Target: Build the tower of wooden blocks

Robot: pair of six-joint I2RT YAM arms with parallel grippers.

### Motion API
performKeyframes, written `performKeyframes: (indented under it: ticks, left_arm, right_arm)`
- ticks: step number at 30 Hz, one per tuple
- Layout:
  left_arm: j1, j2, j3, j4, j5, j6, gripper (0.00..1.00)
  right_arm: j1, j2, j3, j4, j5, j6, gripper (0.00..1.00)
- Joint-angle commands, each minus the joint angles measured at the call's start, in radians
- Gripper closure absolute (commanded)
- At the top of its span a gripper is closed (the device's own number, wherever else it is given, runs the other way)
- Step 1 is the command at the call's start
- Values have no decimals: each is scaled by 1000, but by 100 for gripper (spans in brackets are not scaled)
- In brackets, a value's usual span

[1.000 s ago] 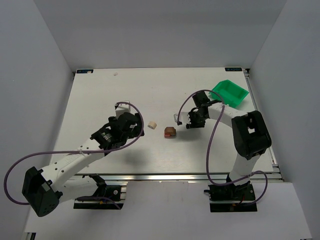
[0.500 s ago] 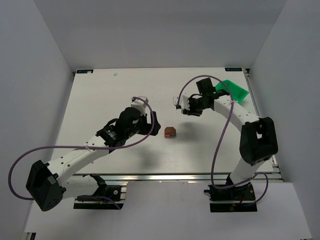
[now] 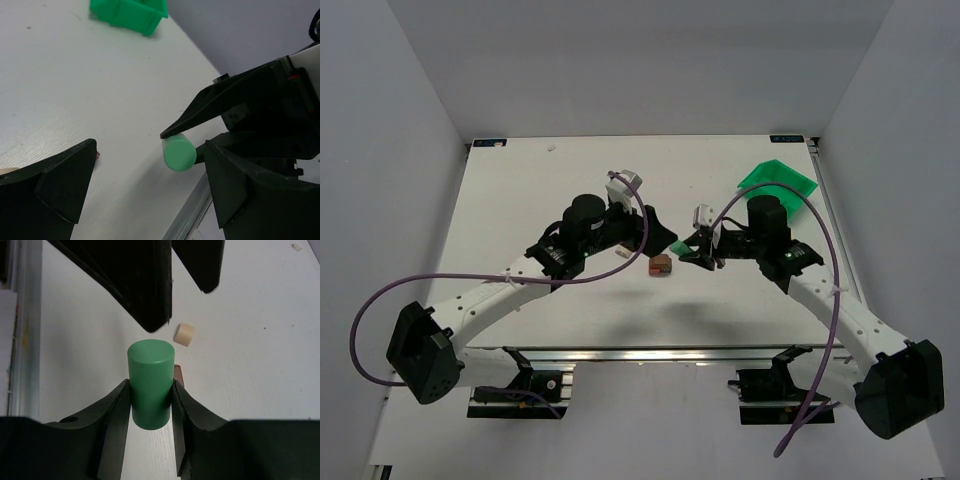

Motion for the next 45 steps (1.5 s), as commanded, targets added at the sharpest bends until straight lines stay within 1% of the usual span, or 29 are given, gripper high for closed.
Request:
performKeyframes:
  ticks: [1,5,8,12,13,16,21,22,26,29,30,32,33,36,38,39,40,42,43,44,45]
  left_arm:
    - [-11,2,-1,100,104,-19,3]
    - [-17,37,11,77,191,-23,8]
    - [-18,60,11,82,222,-39,15]
    - [-18,76,5,88,211,-48,30]
    - [-18,77,3,100,214,-54,41]
    - [-18,85,6,103,216,-57,58]
    - [-18,94,8,122,227,-57,58]
    - [-18,97,11,122,233,-56,52]
    - [-18,99,14,134,240,-62,43]
    - [-18,97,14,137,242,-60,43]
    - [-18,97,14,137,242,-60,49]
    - [-18,97,17,134,236,-59,54]
    - [-20,99,17,133,233,-59,58]
    - [-20,105,22,130,236,-56,63]
    - [-21,109,23,130,231,-57,64]
    - [-21,111,22,134,233,-57,67]
    - [-21,111,23,136,230,-59,75]
    - [-20,112,26,139,230,-60,83]
    - [-20,112,26,140,227,-60,93]
    - [-20,111,25,143,225,-59,97]
    - [-21,109,23,143,212,-57,100]
  right_arm:
    - [18,-55,-20,168,-23,177,77]
    - [34,-61,-20,170,28,228,77]
    - [41,-52,-19,167,75,242,77]
    - [47,-49,-16,168,86,240,77]
    - [50,-49,-17,167,86,237,77]
    - [54,-45,-17,159,108,226,76]
    - [57,-26,-8,122,117,208,76]
    - [60,-23,-5,113,121,203,76]
    - [64,-14,3,101,132,197,76]
    - [67,-17,1,99,132,196,76]
    - [67,-18,3,101,134,196,75]
    - [69,-21,3,99,135,196,75]
    - [69,-20,1,99,135,196,75]
    - [70,-20,3,98,131,192,75]
    - [73,-17,3,93,120,186,74]
    - [77,-17,1,90,123,182,74]
    - [78,-15,1,88,124,182,72]
    - [80,-12,4,84,135,180,67]
    - [81,-12,3,84,134,182,65]
    - [81,-14,1,88,135,182,60]
    - [83,-14,0,90,143,185,58]
